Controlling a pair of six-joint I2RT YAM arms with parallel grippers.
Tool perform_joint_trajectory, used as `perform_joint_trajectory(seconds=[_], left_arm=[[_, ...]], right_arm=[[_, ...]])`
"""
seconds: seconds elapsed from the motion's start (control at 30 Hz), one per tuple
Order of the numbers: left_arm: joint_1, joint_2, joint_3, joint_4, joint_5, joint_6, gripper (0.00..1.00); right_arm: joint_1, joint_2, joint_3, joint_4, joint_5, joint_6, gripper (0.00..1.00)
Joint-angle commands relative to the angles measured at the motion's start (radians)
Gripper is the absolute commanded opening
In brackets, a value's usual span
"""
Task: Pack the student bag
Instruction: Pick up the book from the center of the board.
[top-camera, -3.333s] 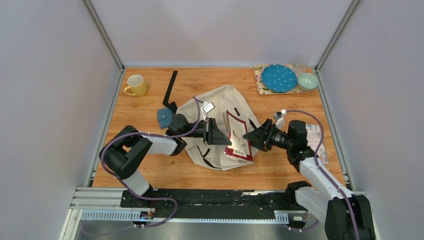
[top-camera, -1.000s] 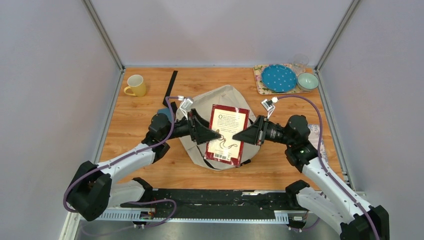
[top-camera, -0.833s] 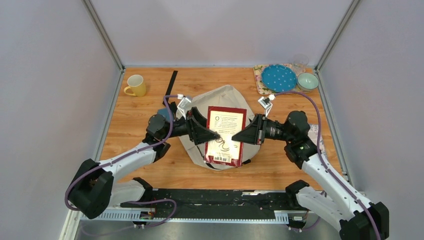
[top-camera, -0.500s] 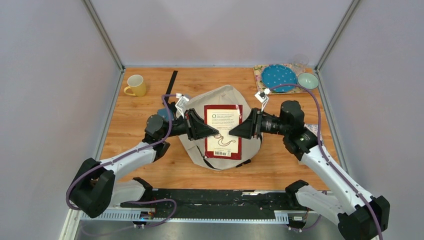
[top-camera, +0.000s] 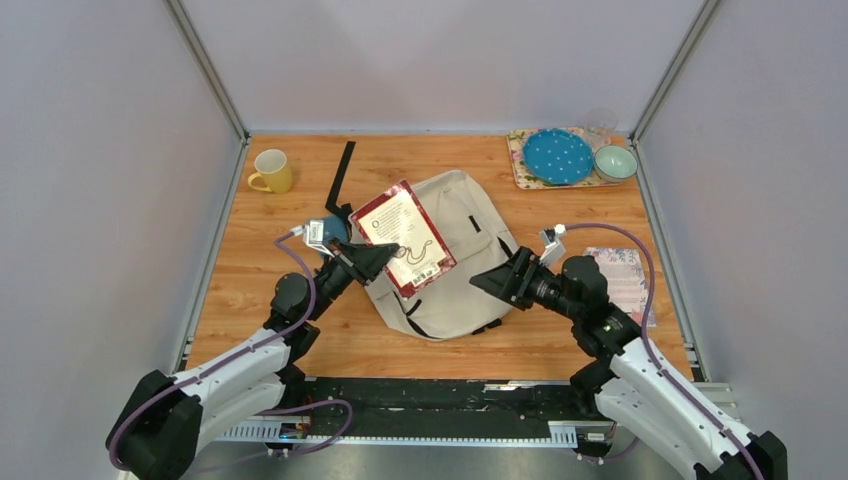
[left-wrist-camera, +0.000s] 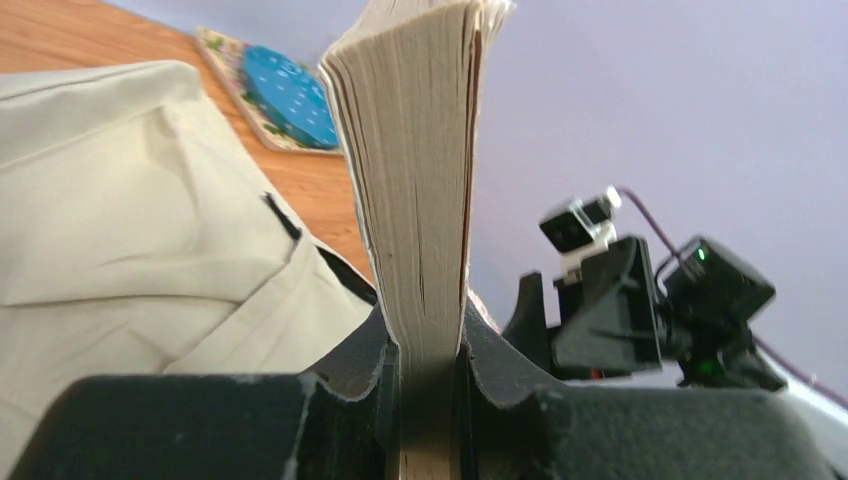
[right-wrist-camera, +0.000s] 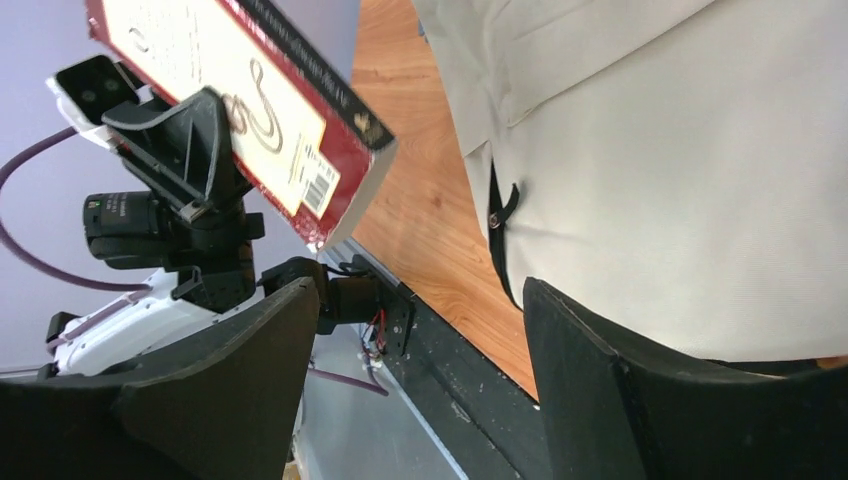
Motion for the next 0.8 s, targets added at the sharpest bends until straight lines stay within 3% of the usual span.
perform_joint_trajectory(seconds=[0.0, 0.17, 0.3, 0.77], left_arm=[[0.005, 0.007, -0.017, 0.195, -0.204, -0.116, 0.00], [0.004, 0.064, -0.017, 0.272, -0.211, -0.262, 0.00], [0.001, 0.091, -0.017, 0.329, -0.215, -0.327, 0.00], [-0.071, 0.159, -0.012, 0.376, -0.274, -0.328, 0.00]], right_arm=[[0.079, 0.018, -0.042, 0.229, 0.087, 0.116, 0.78], [0.129, 0.128, -0.107, 0.533, 0.104, 0.186, 0.79], [0.138, 0.222, -0.107, 0.673, 0.114, 0.202, 0.79], [0.181, 0.529, 0.000, 1.017, 0.074, 0.250, 0.79]])
